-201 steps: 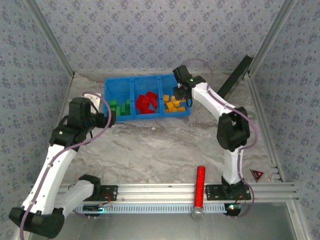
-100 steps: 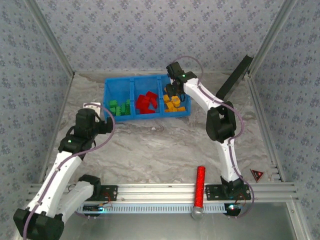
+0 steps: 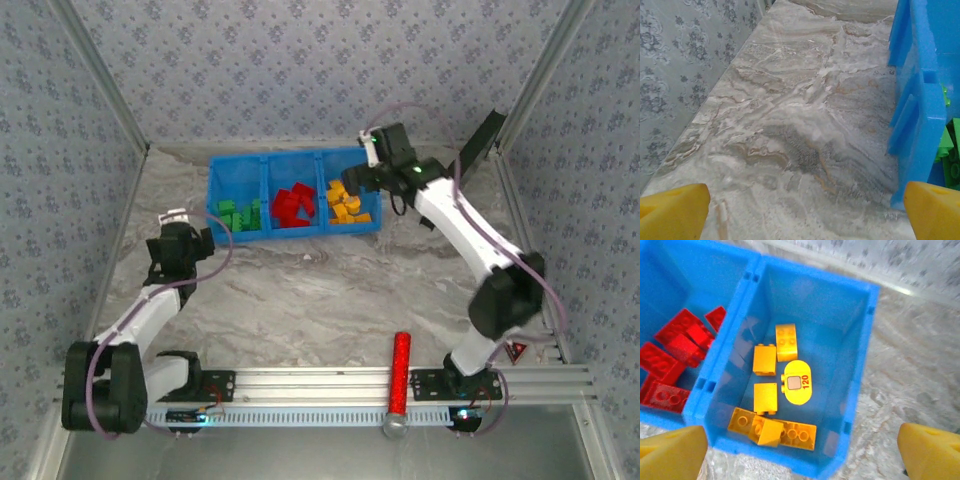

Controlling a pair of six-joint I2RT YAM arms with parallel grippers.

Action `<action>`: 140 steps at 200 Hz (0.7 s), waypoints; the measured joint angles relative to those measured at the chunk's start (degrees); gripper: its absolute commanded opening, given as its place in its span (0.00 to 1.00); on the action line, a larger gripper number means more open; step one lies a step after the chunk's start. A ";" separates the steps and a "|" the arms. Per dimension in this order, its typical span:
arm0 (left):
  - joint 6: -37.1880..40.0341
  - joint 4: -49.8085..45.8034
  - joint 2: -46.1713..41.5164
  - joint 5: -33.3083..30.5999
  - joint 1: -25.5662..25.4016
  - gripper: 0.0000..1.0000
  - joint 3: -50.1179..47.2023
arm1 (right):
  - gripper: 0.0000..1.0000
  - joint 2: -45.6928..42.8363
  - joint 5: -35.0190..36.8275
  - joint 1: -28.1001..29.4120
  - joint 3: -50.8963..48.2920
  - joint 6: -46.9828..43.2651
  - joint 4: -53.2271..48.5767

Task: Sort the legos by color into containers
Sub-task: Reset both arms

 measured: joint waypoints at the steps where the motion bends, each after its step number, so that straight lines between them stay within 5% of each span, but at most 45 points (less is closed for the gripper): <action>1: 0.02 0.55 0.26 -0.02 0.02 0.99 -0.17 | 1.00 -0.35 0.04 -0.04 -0.37 0.00 0.17; 47: 0.28 13.22 8.15 6.23 6.32 0.99 -1.51 | 1.00 -21.77 8.68 -4.09 -25.16 0.81 10.27; 83: -0.61 22.14 15.10 10.08 7.85 0.99 -1.97 | 1.00 -40.76 8.28 -9.64 -43.41 0.13 18.21; 140: 1.42 32.09 23.12 12.33 5.51 0.99 -3.23 | 1.00 -42.95 8.85 -14.60 -68.52 0.04 39.98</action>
